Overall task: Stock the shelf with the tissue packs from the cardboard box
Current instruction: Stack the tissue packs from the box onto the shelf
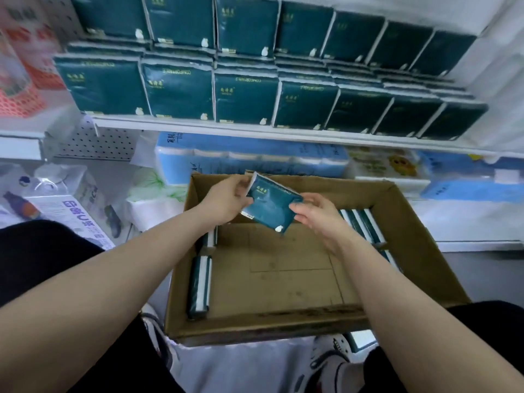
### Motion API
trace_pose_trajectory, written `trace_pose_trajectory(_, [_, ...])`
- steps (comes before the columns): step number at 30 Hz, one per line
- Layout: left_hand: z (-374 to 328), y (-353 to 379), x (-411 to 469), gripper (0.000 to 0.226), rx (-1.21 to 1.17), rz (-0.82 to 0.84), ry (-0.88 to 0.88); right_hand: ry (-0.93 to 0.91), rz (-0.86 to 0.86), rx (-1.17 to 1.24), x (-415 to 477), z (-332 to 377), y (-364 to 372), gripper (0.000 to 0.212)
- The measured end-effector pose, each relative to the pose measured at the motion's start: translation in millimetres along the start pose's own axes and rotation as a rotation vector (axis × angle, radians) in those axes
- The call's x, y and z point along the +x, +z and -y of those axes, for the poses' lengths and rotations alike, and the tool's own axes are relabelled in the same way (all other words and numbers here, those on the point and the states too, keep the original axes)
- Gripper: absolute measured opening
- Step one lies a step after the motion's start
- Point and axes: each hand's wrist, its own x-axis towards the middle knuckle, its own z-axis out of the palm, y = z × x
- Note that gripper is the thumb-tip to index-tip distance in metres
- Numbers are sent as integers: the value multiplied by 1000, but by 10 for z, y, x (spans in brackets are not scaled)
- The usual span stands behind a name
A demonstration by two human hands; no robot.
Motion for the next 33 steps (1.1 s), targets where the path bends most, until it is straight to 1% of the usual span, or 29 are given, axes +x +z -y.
trace_pose_trajectory(4, [-312, -51, -84, 35, -68, -65, 56, -114, -32, 36, -33, 226, -216, 43])
trace_pose_trajectory(7, [-604, -141, -108, 34, -68, -120, 135, -205, -53, 38, -22, 513, -352, 32])
trace_pose_trajectory(10, [-945, -268, -53, 32, -70, -218, 215, -329, -84, 45, -2, 891, -453, 23])
trace_pose_trajectory(13, [-1268, -387, 42, 28, -83, -275, 295, -430, -111, 38, 54, 1262, -547, 30])
trace_pose_trajectory(16, [-1527, -495, 209, 25, -96, -298, 333, -488, -150, 64, 130, 1619, -636, 35])
trace_pose_trajectory(19, [-1717, -566, 449, 24, -97, -343, 382, -548, -177, 53, 246, 1922, -676, 30])
trace_pose_trajectory(21, [-1811, -601, 613, 26, -26, -396, 416, -583, -212, 29, 347, 2077, -699, 28])
trace_pose_trajectory(23, [-1887, -629, 750, 32, 38, -436, 418, -602, -245, -3, 461, 2196, -720, 32])
trace_pose_trajectory(27, [-1937, -616, 1011, 40, 3, -405, 381, -636, -262, -47, 740, 2336, -708, 39])
trace_pose_trajectory(30, [-1940, -597, 1166, 44, -43, -410, 346, -656, -276, -94, 984, 2402, -648, 37])
trace_pose_trajectory(33, [-1902, -608, 1326, 50, -10, -435, 321, -704, -306, -187, 1199, 2459, -565, 34])
